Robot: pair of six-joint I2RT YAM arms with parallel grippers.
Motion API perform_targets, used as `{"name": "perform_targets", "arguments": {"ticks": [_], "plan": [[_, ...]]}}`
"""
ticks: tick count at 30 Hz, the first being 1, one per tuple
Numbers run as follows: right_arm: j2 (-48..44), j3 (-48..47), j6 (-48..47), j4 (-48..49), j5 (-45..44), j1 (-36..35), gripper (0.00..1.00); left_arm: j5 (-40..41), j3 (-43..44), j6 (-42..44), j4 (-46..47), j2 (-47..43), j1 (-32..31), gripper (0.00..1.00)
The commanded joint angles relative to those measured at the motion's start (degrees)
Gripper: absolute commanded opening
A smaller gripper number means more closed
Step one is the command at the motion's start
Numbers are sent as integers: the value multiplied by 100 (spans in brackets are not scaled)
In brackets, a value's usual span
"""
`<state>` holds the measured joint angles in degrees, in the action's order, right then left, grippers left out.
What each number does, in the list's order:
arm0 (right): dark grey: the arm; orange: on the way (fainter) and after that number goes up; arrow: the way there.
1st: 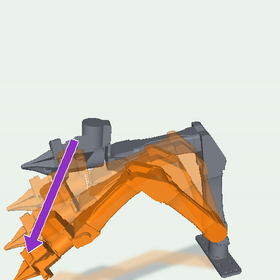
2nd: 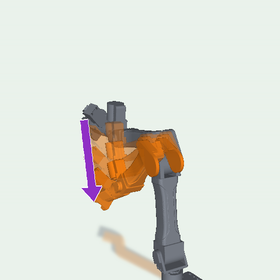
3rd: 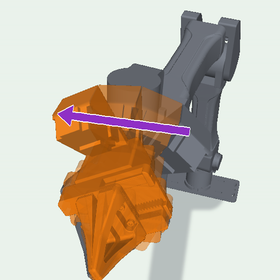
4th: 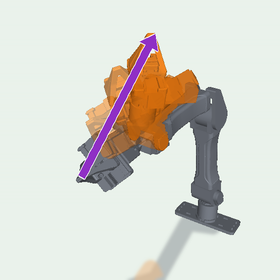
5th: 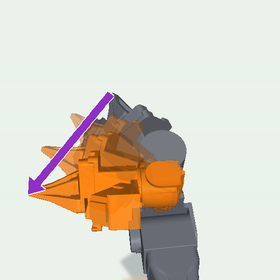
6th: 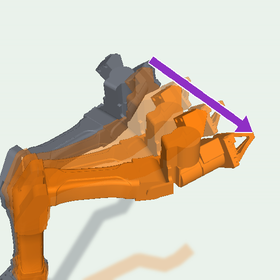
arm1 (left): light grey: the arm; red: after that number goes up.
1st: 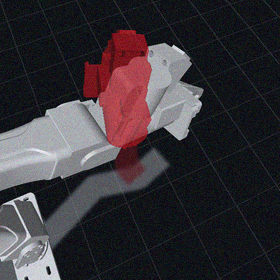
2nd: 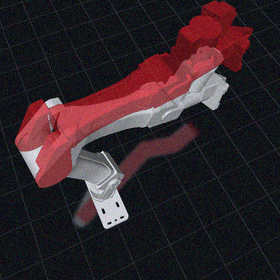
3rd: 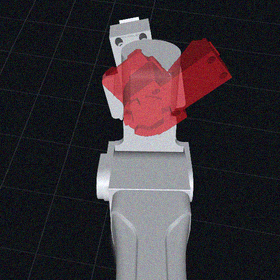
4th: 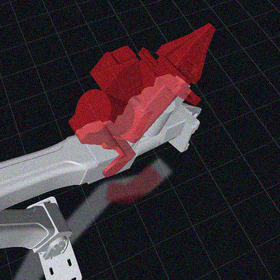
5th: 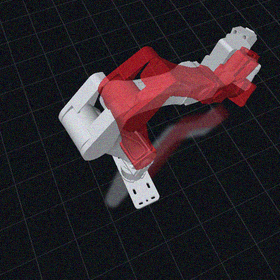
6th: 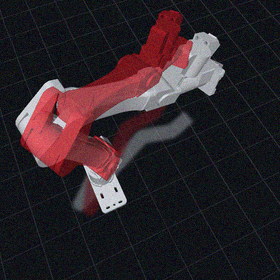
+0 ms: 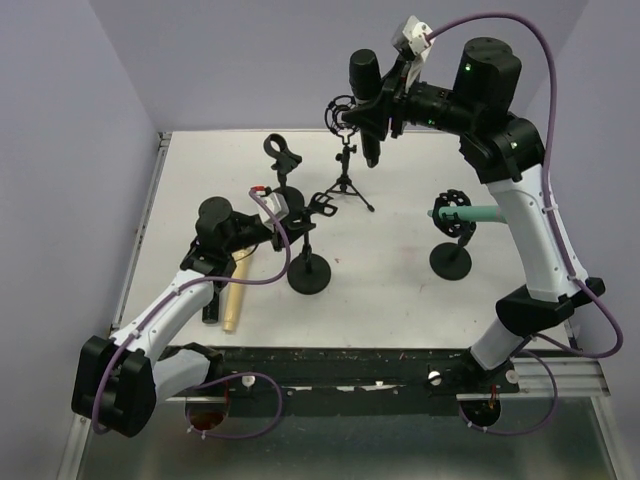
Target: Remove the microphone from the stand
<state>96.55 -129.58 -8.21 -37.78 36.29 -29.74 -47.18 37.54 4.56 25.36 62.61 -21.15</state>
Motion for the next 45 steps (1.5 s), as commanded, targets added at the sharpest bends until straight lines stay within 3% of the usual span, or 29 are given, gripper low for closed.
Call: {"name": "perform_targets", "arguments": {"ticks": [1, 3, 5, 8, 10, 14, 19, 22, 28, 38, 44, 45], "plan": [[-75, 81, 284, 358, -219, -32, 1, -318, 147, 125, -1006, 76, -39, 22], [-145, 318, 372, 543, -141, -23, 1, -65, 385, 72, -1165, -3, -100, 51], [-207, 573, 504, 797, -44, -23, 1, 165, 727, 133, -1515, -73, -161, 69], [-330, 1117, 802, 1551, 62, -15, 1, 235, 1385, 116, -2165, -161, -188, 81], [-356, 1417, 1206, 2323, 141, -6, 1, 288, 1772, -24, -2465, -222, -188, 98], [-137, 1479, 2005, 3398, 500, -15, 1, 560, 2502, -420, -2896, -206, -197, 98], [-40, 1945, 3323, 5119, 1641, -23, 1, 824, 3434, -895, -3301, 224, -197, 98], [21, 2120, 3571, 5526, 2091, -23, 1, 763, 3777, -1097, -3231, 418, -197, 98], [83, 2297, 3783, 6063, 2180, -50, 1, 307, 4244, -1571, -2968, 910, -197, 98], [224, 2331, 3809, 6142, 2295, -94, 1, -643, 4762, -1888, -2317, 1420, -197, 72], [162, 2569, 3695, 5985, 2146, -94, 1, -951, 4895, -2064, -1975, 1675, -197, 20], [162, 2595, 3686, 5949, 2128, -94, 5, -942, 4886, -2099, -1939, 1693, -197, 12]]}}
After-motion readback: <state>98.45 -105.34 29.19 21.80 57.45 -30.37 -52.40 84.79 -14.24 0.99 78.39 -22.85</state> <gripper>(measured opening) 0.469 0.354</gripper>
